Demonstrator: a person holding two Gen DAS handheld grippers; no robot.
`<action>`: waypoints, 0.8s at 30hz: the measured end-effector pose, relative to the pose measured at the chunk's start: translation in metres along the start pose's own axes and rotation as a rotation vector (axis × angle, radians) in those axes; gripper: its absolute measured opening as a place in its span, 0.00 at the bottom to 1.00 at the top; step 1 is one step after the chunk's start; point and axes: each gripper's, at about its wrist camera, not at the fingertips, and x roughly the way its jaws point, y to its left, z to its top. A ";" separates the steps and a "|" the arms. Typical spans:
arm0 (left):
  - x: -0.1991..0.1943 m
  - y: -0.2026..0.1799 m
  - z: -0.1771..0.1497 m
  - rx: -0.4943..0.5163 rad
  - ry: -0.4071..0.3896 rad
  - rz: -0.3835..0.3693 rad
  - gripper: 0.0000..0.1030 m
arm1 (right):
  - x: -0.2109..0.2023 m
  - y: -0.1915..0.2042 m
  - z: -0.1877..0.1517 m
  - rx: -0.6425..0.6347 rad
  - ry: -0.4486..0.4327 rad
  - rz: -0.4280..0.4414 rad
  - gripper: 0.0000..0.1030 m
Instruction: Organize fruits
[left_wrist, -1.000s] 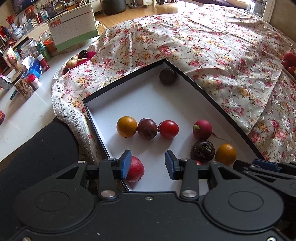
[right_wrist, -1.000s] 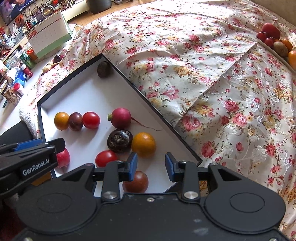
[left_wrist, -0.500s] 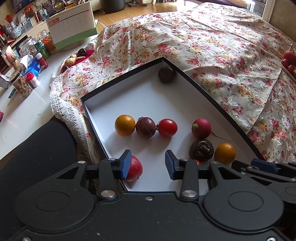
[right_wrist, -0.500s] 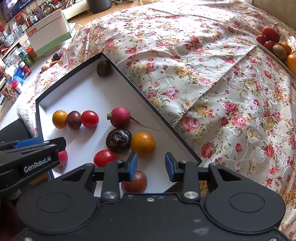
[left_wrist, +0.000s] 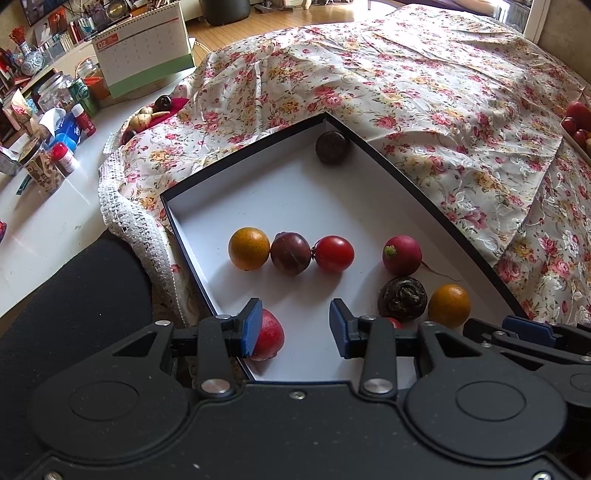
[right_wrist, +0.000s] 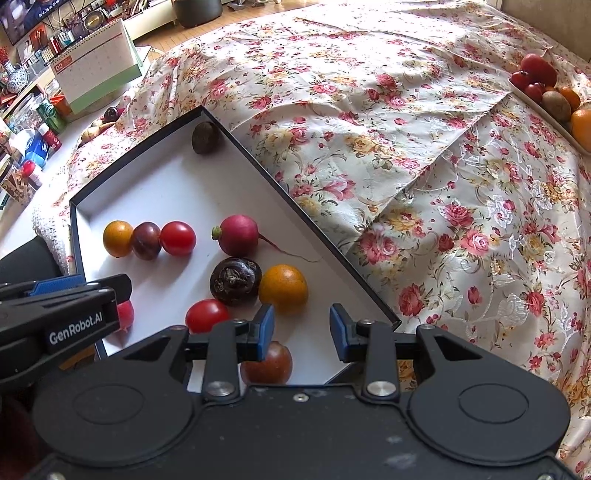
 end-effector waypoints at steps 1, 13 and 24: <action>0.000 0.000 0.000 0.000 -0.001 0.001 0.47 | 0.000 0.000 0.000 -0.002 0.000 0.000 0.35; -0.001 0.000 0.000 0.000 -0.002 -0.001 0.47 | -0.001 0.004 -0.001 -0.015 -0.003 -0.003 0.35; 0.000 -0.003 0.001 0.012 -0.001 0.009 0.47 | 0.001 0.007 -0.004 -0.031 0.004 0.011 0.35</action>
